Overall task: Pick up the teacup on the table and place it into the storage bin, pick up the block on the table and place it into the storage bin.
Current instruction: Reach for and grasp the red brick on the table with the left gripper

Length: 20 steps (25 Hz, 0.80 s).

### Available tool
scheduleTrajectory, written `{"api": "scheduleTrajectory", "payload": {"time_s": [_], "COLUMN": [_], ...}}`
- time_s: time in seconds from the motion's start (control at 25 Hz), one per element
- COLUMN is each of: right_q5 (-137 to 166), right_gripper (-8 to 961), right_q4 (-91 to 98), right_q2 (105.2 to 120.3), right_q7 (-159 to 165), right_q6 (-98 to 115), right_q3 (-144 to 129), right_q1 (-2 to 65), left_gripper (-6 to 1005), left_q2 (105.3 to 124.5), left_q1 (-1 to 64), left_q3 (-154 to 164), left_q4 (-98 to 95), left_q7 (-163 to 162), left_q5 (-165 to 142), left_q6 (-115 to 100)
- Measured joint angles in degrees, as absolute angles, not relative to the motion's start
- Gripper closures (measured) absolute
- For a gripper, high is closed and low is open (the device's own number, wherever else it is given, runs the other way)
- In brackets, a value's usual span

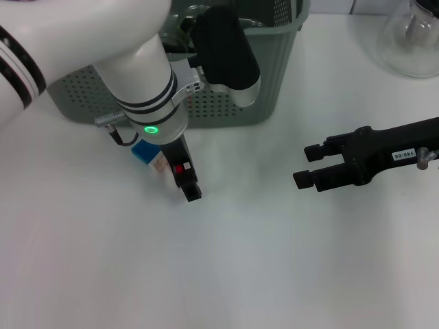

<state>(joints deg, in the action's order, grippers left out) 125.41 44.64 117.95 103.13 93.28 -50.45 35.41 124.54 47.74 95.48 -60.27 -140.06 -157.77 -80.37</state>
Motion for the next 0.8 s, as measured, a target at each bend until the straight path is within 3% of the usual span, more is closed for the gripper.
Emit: {"api": "scheduleTrajectory", "payload": {"time_s": [0.8], "right_q5": [125.51], "right_gripper": [158], "right_q4": [44.64], "right_q2": [117.95], "right_q7": [103.09], "right_q6": [92.92], "right_q3": [-50.45], "right_q1": [35.6], "left_gripper": [112], "left_q2": [124.54], "left_q1": [48.95], "left_q3": [95.63], "left_q4": [-56.73], "left_q7": [-140.13], "left_q5": [-159.0], "left_q6": [-78.19]}}
